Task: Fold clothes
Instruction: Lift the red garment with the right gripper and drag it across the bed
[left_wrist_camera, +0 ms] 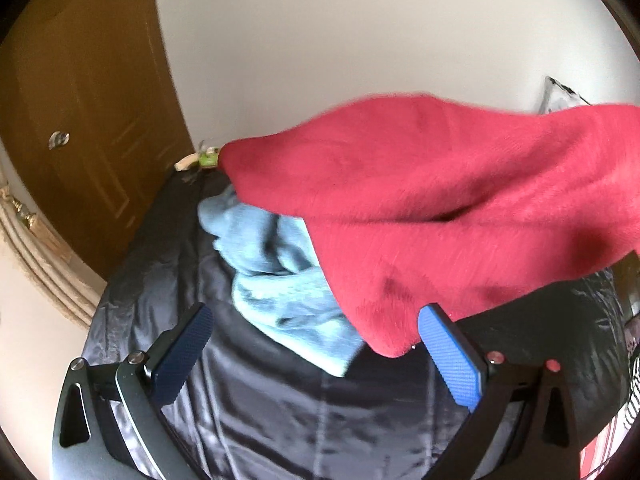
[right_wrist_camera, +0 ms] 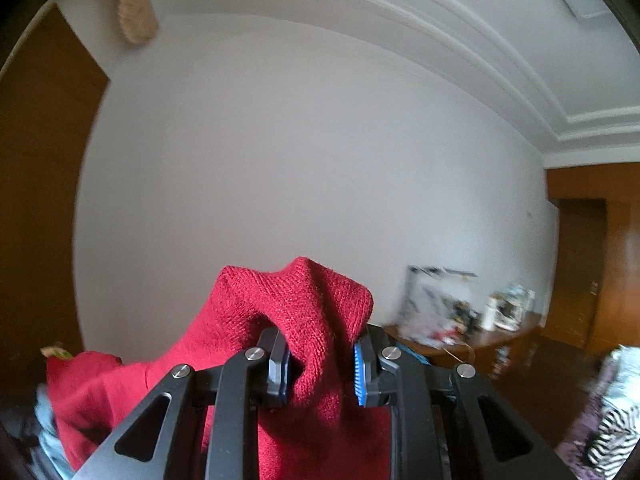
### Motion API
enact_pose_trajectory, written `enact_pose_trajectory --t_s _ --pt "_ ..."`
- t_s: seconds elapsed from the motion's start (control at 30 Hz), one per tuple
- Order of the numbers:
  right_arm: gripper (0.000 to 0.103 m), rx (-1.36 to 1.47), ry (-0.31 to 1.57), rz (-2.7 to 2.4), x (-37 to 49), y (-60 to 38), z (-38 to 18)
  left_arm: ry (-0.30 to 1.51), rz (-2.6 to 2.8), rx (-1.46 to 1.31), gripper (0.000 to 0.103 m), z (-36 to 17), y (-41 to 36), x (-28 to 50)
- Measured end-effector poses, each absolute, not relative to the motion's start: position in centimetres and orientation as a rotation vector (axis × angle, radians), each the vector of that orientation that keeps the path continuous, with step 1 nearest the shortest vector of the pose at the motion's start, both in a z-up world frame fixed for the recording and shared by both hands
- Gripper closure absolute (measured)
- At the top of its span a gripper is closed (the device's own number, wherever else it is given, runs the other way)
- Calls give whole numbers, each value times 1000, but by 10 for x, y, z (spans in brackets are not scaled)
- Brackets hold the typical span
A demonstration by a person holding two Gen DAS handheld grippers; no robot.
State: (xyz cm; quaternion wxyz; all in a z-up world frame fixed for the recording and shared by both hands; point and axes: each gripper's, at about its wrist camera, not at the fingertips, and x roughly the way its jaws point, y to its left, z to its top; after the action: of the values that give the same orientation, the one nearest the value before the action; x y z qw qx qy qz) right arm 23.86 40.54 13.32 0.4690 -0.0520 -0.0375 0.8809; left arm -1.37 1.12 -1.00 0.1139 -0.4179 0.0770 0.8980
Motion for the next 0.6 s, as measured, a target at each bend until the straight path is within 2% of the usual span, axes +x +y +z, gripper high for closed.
enact_pose_trajectory --t_s 0.23,0.43,0.6 --pt "79 -258 -27 1968 326 464 113 325 2559 -1235 0 -30 75 13" --pt "79 -355 2 1865 388 475 91 422 2454 -1274 0 -66 129 33" --pt "79 -585 58 1854 415 518 55 460 2366 -1314 0 -93 172 50"
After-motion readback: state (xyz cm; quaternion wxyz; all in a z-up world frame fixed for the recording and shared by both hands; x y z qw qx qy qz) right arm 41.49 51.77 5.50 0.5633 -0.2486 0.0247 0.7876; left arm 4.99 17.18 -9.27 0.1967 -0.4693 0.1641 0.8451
